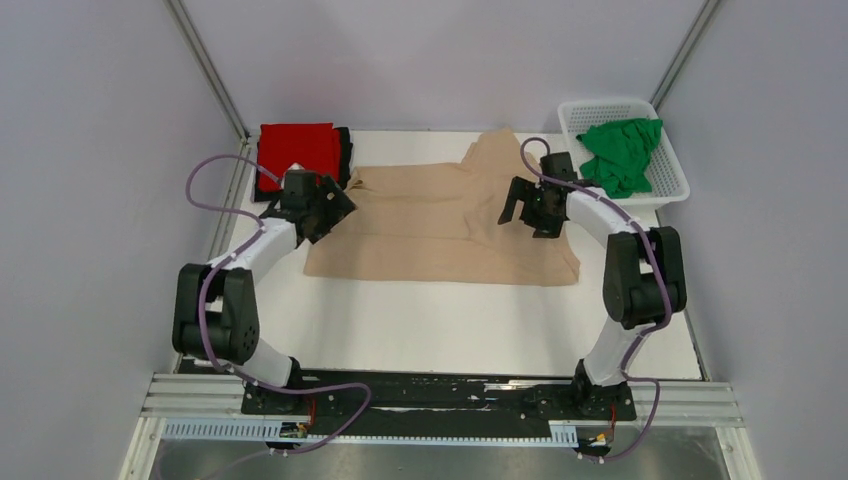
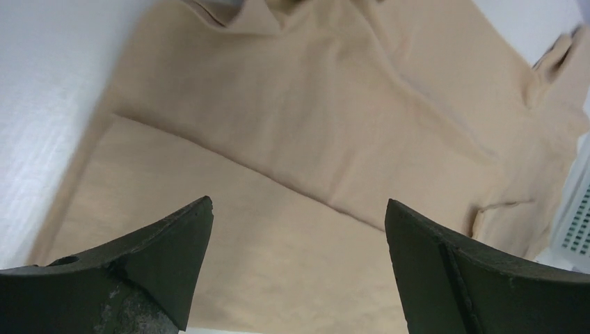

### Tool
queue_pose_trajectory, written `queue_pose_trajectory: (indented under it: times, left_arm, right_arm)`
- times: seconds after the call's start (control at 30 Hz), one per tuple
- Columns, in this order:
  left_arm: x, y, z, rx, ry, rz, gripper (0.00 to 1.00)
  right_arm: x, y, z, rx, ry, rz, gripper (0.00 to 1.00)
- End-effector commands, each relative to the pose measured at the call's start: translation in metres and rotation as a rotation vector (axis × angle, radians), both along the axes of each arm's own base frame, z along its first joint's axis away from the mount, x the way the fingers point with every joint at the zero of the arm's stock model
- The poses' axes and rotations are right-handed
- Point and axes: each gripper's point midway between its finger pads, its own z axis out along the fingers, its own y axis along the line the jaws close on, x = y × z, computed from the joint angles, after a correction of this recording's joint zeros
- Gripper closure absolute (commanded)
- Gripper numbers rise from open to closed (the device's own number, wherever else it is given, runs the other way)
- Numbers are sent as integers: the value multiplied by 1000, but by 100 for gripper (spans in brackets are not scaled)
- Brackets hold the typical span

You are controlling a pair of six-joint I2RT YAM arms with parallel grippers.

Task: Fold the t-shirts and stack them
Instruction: Fold the flattened tshirt in 1/3 of the way

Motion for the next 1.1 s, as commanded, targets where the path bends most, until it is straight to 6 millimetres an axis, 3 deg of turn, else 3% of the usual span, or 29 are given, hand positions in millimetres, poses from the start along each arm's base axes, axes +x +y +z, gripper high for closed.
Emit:
queue_pose_trajectory:
  times: [0.0, 0.13, 0.27, 0.4, 0.57, 0.6, 0.7, 0.73, 0.9, 1.07]
  left_arm:
    - [7, -37, -36, -38, 29, -138, 0]
    - [3, -40, -67, -36, 109, -158, 0]
    - [-20, -44, -82, -33, 175, -189, 0]
    - [-62, -40, -91, 5, 253, -198, 0]
    - [-126, -27, -97, 45, 344, -178, 0]
    - [-146, -23, -106, 54, 392, -170, 0]
    - [-168, -21, -98, 21, 373, -144, 0]
    - [-179, -21, -102, 7, 390, -146, 0]
    - [-189, -28, -94, -56, 335, -145, 0]
    - [-187, -33, -83, -71, 311, -170, 0]
  right_arm:
    - [15, 17, -15, -3, -33, 13, 0]
    - [-4, 5, -43, -113, 32, -43, 0]
    - [-46, -6, -62, -126, 122, -94, 0]
    - [-97, -5, -70, -76, 221, -111, 0]
    - [-166, -7, -78, -26, 354, -149, 0]
    - [-177, -8, -78, -28, 375, -159, 0]
    - [-205, -11, -74, -20, 422, -183, 0]
    - [-212, -12, -72, -16, 433, -190, 0]
    - [-236, -13, -70, 2, 477, -226, 0]
    - [-233, -13, -60, 20, 415, -238, 0]
